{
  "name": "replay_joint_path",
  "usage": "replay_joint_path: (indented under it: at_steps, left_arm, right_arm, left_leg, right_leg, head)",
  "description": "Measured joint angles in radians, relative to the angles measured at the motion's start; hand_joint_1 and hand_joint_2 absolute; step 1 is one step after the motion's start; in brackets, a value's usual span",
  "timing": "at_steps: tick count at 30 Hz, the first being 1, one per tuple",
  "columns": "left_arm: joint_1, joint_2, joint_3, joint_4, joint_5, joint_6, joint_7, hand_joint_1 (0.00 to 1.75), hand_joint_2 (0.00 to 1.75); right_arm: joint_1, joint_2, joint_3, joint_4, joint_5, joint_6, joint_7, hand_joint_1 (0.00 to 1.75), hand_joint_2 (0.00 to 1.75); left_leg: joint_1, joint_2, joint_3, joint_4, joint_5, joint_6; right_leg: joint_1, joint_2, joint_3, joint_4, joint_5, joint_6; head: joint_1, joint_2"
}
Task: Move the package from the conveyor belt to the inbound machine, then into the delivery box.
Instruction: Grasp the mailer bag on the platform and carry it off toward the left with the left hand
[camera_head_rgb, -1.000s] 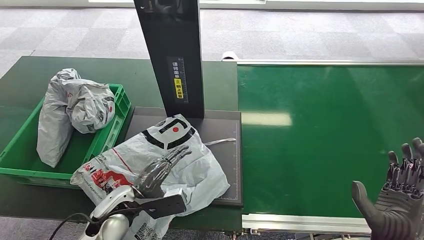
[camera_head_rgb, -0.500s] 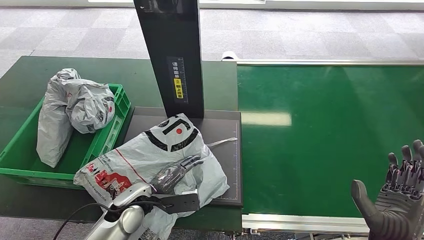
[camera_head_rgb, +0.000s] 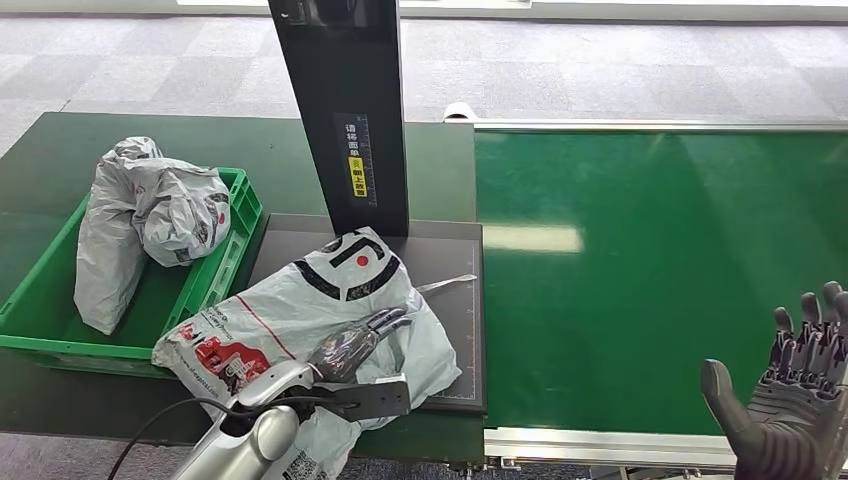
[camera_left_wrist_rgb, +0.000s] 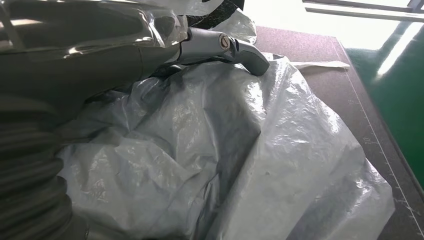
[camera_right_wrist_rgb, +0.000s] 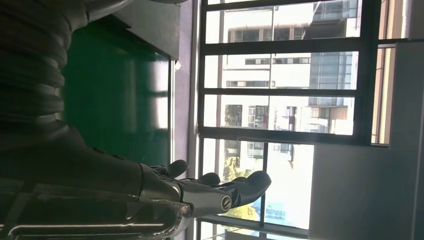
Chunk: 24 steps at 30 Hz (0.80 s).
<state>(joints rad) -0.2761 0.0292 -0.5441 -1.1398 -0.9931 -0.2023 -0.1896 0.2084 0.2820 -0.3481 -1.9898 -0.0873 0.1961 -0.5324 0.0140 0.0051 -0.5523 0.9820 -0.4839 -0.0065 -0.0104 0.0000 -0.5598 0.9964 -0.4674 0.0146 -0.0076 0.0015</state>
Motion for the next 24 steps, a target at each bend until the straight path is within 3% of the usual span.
replay_joint_path:
  at_steps: [24]
  left_arm:
    - [-0.021,-0.011,-0.013,0.038,0.000,0.005,0.001,0.00,1.75]
  right_arm:
    - [-0.001,0.004,-0.002,0.010,0.000,0.000,0.001,0.00,1.75]
  left_leg:
    - [0.000,0.000,0.002,0.000,0.000,0.000]
  right_leg:
    - [0.000,0.000,0.002,0.000,0.000,0.000]
  head:
    - [0.000,0.000]
